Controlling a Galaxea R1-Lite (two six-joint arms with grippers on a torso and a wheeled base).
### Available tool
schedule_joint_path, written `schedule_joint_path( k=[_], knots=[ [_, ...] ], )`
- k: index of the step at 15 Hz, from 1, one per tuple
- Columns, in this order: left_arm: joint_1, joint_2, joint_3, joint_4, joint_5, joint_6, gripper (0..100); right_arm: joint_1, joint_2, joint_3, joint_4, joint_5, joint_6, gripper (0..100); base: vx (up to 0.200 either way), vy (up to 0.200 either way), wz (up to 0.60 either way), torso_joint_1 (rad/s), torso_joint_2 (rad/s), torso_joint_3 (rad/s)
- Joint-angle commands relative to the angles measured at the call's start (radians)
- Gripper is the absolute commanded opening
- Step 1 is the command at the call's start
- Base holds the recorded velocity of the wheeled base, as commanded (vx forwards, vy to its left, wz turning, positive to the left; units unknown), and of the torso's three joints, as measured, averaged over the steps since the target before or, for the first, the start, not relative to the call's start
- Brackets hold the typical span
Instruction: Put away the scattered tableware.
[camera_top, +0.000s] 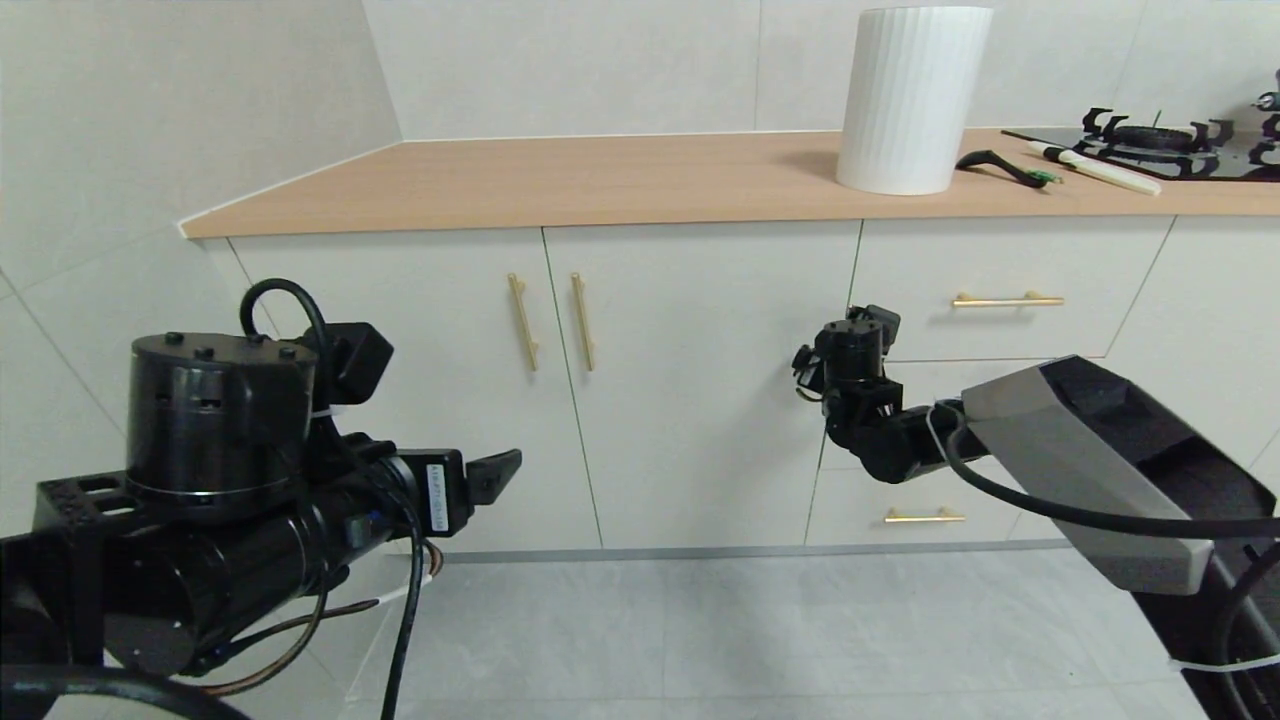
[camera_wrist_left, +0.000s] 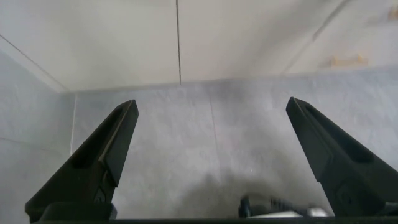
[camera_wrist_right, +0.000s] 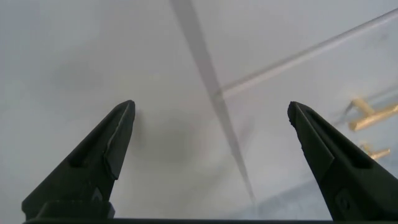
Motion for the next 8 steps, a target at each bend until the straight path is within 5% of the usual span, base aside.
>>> schedule_joint_path(
  k=[1,6,8],
  knots=[
    [0.040,-0.045,0.002,-0.020,0.029,0.002,100,0.040,-0.321,0.311,-0.042,0.029,0.001,100,0.000,0.000,0.00,0.000,0.00,0.000],
    [0.042,-0.301,0.108,-0.015,0.051,0.009,100,0.061,-0.925,0.857,-0.060,0.042,-0.077,100,0.000,0.000,0.00,0.000,0.00,0.000],
    [0.082,-0.458,0.183,-0.009,0.051,0.107,100,0.061,-1.223,1.061,-0.059,0.042,-0.156,100,0.000,0.000,0.00,0.000,0.00,0.000]
  ],
)
